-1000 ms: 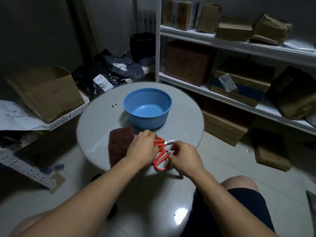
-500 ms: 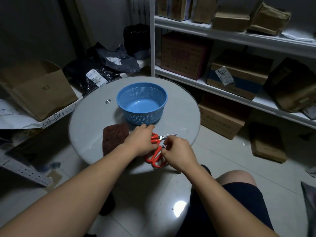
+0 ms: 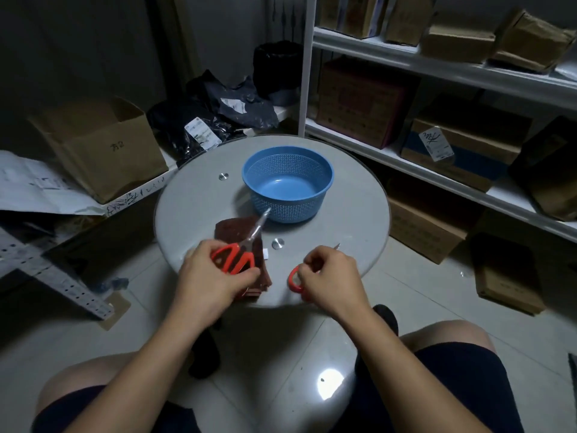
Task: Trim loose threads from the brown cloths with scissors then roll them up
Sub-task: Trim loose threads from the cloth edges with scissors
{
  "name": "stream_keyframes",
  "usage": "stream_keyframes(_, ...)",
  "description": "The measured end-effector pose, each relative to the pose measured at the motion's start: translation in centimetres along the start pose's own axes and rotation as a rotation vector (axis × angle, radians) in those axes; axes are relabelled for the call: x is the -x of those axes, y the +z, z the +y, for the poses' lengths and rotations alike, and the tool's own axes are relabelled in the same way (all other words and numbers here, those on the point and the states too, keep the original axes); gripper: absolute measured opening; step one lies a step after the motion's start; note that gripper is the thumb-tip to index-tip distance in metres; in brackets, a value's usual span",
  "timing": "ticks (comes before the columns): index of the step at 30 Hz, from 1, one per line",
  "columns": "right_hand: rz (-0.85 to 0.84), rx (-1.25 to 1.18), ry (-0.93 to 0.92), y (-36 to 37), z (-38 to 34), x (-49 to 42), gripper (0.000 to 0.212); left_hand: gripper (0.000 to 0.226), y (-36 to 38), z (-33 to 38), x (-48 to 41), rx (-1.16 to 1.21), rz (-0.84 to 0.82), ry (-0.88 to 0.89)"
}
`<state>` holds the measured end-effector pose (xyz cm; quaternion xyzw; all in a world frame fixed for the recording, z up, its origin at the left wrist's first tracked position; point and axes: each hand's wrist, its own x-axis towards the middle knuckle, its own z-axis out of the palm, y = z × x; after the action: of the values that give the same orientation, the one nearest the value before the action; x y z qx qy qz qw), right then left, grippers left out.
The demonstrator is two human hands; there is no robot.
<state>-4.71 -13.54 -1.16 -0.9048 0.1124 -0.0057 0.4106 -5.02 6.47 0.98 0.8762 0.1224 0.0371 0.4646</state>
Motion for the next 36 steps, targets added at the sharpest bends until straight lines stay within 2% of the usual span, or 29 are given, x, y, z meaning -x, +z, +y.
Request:
stream_keyframes(3,-0.123,0.049,-0.007,2.7,-2.0,-0.6,0.029,0.043,-1.4,-2.4,0.7,0.27,-0.091,-0.18)
stream_keyframes(7,-0.223,0.029,0.049,5.0,-3.5,-0.5,0.029,0.033,-2.5,-4.9,1.6,0.323,-0.097,-0.183)
stream_keyframes(13,-0.244,0.044,0.145,6.8,-3.4,-0.1,0.033,0.031,-3.3,-7.0,2.2,0.451,-0.12,-0.195)
stream_keyframes(15,-0.251,-0.005,0.171,7.0,-3.4,-0.2,0.027,0.027,-3.5,-7.3,2.2,0.528,-0.15,-0.229)
stream_keyframes(21,-0.314,-0.567,0.22,5.8,-3.6,0.1,0.023,0.023,-3.3,-7.6,2.3,0.647,-0.216,-0.216)
stream_keyframes(23,-0.397,-0.763,0.23,5.3,-3.7,0.4,0.023,0.03,-3.1,-7.5,2.2,0.709,-0.23,-0.222)
stream_keyframes(25,-0.517,-0.998,0.273,5.1,-3.5,0.7,0.01,0.03,-2.8,-7.4,2.2,0.744,-0.246,-0.224)
stream_keyframes(26,-0.571,-1.1,0.307,5.1,-3.2,0.8,0.018,0.028,-2.6,-7.3,2.2,0.747,-0.254,-0.224)
stream_keyframes(28,-0.644,-1.248,0.359,5.1,-2.8,0.9,0.017,0.022,-2.2,-7.1,2.2,0.727,-0.263,-0.22)
stream_keyframes(30,-0.699,-1.366,0.39,5.2,-2.3,0.8,0.017,0.019,-1.7,-7.0,2.2,0.699,-0.269,-0.215)
stream_keyframes(33,-0.7,-1.46,0.419,6.3,-1.5,1.0,0.037,0.024,-1.1,-7.1,2.2,0.665,-0.277,-0.218)
stream_keyframes(36,-0.693,-1.425,0.385,7.0,-1.0,1.3,0.051,0.026,-0.8,-7.4,2.3,0.641,-0.284,-0.217)
